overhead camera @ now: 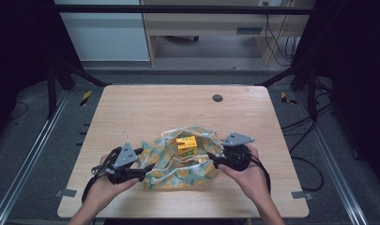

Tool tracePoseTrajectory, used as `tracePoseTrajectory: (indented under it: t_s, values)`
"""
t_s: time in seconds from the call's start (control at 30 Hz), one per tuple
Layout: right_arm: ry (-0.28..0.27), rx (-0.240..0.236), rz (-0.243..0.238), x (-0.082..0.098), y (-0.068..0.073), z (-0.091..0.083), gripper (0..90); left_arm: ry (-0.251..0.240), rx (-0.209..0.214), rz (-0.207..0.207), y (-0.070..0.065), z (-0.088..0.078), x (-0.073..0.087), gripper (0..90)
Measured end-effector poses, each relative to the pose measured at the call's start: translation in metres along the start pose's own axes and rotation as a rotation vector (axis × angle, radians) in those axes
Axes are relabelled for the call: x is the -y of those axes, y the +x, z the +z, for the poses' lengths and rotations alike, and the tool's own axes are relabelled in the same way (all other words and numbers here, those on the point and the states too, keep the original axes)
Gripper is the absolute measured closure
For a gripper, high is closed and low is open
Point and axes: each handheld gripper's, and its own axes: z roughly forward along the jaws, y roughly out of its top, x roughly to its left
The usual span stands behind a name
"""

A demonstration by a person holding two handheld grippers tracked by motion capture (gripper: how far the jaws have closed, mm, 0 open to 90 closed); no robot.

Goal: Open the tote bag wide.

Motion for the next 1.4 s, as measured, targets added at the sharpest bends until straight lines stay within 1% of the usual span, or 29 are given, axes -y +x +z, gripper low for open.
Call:
tracePoseTrajectory:
  t_s: [0.03,0.13,0.2,0.23,0.27,0.3,0.33,0.37,0.43,0.5,0.6,0.63,0.73,0.8,0.83,0.87,0.93,1.0,1.07,1.1,1.13,1.17,1.2,1.23,1.27,1.3,1.33,1.37,1.4]
  values:
    - [0.004,-0.003,-0.004,0.002,0.002,0.000,31.3,0.000,0.000,0.000,0.000,0.000,0.000,32.6]
    - [0.021,-0.010,-0.016,0.005,0.006,0.002,29.8,0.014,-0.016,-0.007,0.010,0.013,-0.007,32.5]
    - [0.034,-0.010,-0.015,0.008,0.009,0.006,27.1,0.028,-0.022,-0.008,0.016,0.022,-0.011,32.4]
    - [0.049,-0.016,-0.013,0.012,0.010,0.011,23.5,0.032,-0.023,-0.017,0.018,0.026,-0.012,32.0]
    - [0.054,-0.015,-0.009,0.013,0.010,0.013,22.5,0.027,-0.018,-0.029,0.020,0.034,-0.015,32.0]
    - [0.057,-0.017,-0.004,0.015,0.010,0.016,21.8,0.027,-0.018,-0.029,0.020,0.034,-0.015,32.0]
    - [0.057,-0.017,-0.004,0.015,0.010,0.016,21.8,0.031,-0.017,-0.030,0.021,0.037,-0.017,32.0]
    - [0.064,-0.023,0.009,0.019,0.011,0.020,19.2,0.031,-0.013,-0.031,0.022,0.042,-0.019,31.5]
    - [0.064,-0.023,0.007,0.021,0.011,0.021,18.2,0.046,-0.008,-0.032,0.024,0.050,-0.021,31.2]
    - [0.064,-0.016,0.009,0.026,0.011,0.024,16.0,0.051,-0.013,-0.031,0.024,0.056,-0.022,30.8]
    - [0.046,-0.028,0.019,0.030,0.012,0.024,15.8,0.052,-0.004,-0.034,0.023,0.062,-0.024,30.6]
    - [0.035,-0.041,0.024,0.033,0.013,0.023,16.0,0.053,-0.002,-0.033,0.023,0.064,-0.025,30.6]
    - [0.036,-0.050,0.022,0.035,0.013,0.023,16.2,0.060,0.004,-0.029,0.022,0.068,-0.026,30.9]
    - [0.041,-0.062,0.021,0.038,0.014,0.024,18.2,0.067,0.009,-0.031,0.022,0.074,-0.026,31.6]
    - [0.041,-0.062,0.021,0.038,0.014,0.024,18.2,0.067,0.009,-0.031,0.022,0.074,-0.026,31.9]
    - [0.047,-0.065,0.020,0.039,0.015,0.025,20.5,0.070,0.010,-0.032,0.022,0.075,-0.027,32.3]
    - [0.053,-0.065,0.017,0.040,0.015,0.025,21.1,0.072,0.027,-0.051,0.023,0.079,-0.026,32.8]
    - [0.067,-0.062,0.019,0.041,0.015,0.026,23.6,0.087,0.033,-0.056,0.024,0.081,-0.026,34.3]
    - [0.077,-0.059,0.012,0.041,0.014,0.028,25.8,0.101,0.034,-0.051,0.025,0.084,-0.027,38.8]
    - [0.093,-0.061,0.004,0.042,0.014,0.030,29.7,0.104,0.039,-0.055,0.025,0.085,-0.027,41.6]
    - [0.093,-0.061,0.004,0.042,0.014,0.030,29.7,0.111,0.041,-0.056,0.025,0.086,-0.027,41.6]
    - [0.118,-0.060,-0.002,0.043,0.015,0.033,32.4,0.122,0.045,-0.051,0.025,0.087,-0.028,44.3]
    - [0.118,-0.060,-0.002,0.043,0.015,0.033,32.4,0.135,0.045,-0.045,0.024,0.089,-0.028,44.3]
    - [0.141,-0.064,-0.021,0.043,0.017,0.035,38.2,0.142,0.045,-0.043,0.023,0.090,-0.029,48.1]
    - [0.147,-0.063,-0.025,0.044,0.017,0.036,40.1,0.150,0.050,-0.043,0.022,0.091,-0.030,49.8]
    - [0.147,-0.063,-0.025,0.044,0.017,0.036,40.1,0.150,0.050,-0.043,0.022,0.091,-0.030,51.2]
    - [0.150,-0.063,-0.027,0.044,0.016,0.036,43.1,0.152,0.051,-0.046,0.022,0.092,-0.030,51.2]
    - [0.148,-0.064,-0.026,0.044,0.015,0.035,49.7,0.155,0.053,-0.048,0.022,0.092,-0.031,54.4]
    - [0.148,-0.064,-0.026,0.044,0.015,0.035,49.7,0.159,0.058,-0.051,0.022,0.093,-0.031,54.4]
